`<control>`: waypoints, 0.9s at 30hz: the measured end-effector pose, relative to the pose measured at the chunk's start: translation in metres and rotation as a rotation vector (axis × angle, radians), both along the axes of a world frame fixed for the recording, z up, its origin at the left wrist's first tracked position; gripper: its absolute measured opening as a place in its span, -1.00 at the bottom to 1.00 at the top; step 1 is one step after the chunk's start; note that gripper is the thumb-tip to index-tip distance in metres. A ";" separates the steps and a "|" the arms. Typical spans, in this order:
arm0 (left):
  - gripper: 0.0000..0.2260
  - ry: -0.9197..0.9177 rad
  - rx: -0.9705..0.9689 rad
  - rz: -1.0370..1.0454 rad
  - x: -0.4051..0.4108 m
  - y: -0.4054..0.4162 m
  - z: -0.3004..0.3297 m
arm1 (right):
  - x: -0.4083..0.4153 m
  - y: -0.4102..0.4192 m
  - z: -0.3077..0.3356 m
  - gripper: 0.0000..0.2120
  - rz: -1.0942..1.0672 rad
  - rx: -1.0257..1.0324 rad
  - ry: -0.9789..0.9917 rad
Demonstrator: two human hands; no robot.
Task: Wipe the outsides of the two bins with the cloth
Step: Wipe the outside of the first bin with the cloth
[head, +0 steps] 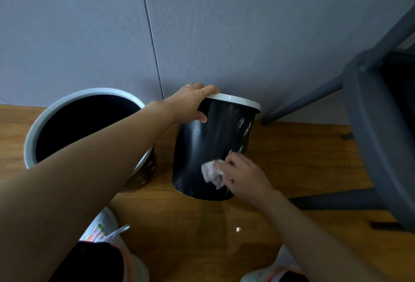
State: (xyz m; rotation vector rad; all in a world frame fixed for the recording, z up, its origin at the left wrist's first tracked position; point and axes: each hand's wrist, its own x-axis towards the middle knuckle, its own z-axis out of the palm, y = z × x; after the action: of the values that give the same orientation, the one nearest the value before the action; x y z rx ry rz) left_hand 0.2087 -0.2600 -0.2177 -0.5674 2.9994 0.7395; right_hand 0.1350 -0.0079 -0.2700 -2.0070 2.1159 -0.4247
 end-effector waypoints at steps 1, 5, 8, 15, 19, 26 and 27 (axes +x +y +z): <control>-0.34 -0.002 -0.007 -0.006 0.000 0.000 0.000 | 0.001 0.003 0.000 -0.72 0.038 0.010 0.016; -0.34 -0.001 -0.010 0.002 -0.001 0.003 -0.001 | -0.019 -0.028 0.016 -0.75 -0.179 -0.113 0.012; -0.33 -0.004 -0.022 -0.004 0.000 0.005 -0.001 | -0.034 -0.055 0.032 -0.73 -0.301 -0.204 0.036; -0.34 0.000 -0.021 0.003 0.000 0.004 -0.002 | 0.008 -0.010 0.002 -0.77 -0.042 -0.011 0.039; -0.34 0.002 -0.026 -0.010 -0.001 0.005 -0.002 | 0.015 0.006 -0.006 -0.76 0.038 0.019 0.025; -0.32 -0.006 -0.039 -0.003 -0.003 0.005 -0.004 | -0.010 -0.041 0.019 -0.75 -0.249 -0.173 0.027; -0.32 -0.008 -0.038 0.001 -0.003 0.004 -0.004 | -0.005 -0.037 0.016 -0.76 -0.216 -0.147 0.033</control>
State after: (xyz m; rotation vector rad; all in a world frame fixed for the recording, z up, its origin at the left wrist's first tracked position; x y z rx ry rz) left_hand 0.2058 -0.2559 -0.2219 -0.5713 3.0121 0.6798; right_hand 0.1296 -0.0451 -0.2542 -1.8763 2.3972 -0.6007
